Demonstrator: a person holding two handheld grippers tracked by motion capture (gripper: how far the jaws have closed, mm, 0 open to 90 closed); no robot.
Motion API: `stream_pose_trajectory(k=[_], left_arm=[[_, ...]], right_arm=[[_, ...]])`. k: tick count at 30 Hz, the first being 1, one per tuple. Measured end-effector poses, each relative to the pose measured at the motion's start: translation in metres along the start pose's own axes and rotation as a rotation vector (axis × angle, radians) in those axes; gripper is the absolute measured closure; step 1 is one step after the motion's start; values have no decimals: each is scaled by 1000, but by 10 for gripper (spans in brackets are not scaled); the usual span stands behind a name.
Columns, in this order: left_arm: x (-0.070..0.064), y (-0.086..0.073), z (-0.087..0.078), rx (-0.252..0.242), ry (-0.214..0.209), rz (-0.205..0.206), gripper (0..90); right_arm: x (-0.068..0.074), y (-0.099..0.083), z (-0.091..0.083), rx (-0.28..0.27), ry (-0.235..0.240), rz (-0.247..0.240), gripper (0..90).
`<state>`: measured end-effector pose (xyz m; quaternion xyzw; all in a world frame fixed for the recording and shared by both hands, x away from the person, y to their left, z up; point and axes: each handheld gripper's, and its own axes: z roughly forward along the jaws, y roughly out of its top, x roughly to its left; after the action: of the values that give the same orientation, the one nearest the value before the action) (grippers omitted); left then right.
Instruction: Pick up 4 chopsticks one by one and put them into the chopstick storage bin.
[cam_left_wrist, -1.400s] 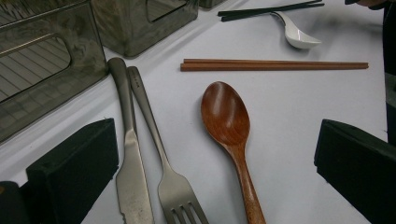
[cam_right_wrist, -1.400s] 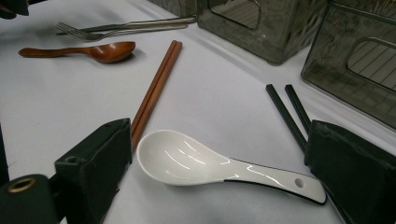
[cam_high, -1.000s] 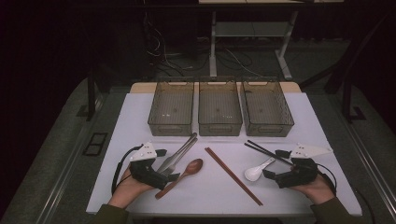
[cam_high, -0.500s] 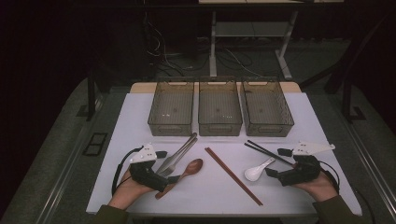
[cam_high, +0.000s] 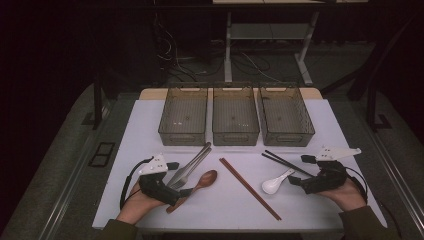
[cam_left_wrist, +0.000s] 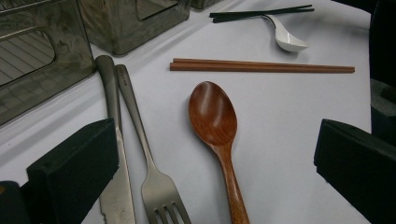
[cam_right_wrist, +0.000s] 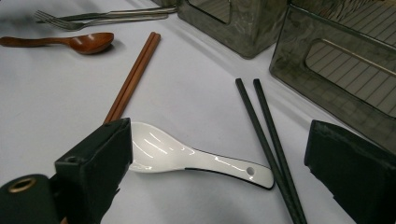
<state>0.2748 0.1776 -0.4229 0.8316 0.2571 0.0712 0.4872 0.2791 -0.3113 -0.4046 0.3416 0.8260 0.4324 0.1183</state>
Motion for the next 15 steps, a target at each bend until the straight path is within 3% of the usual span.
stream_pose_trajectory(k=[15], left_arm=[[1,0,-1,-9,5,-12,0]], right_arm=[[-21,11,0,31,-5,-13,83]])
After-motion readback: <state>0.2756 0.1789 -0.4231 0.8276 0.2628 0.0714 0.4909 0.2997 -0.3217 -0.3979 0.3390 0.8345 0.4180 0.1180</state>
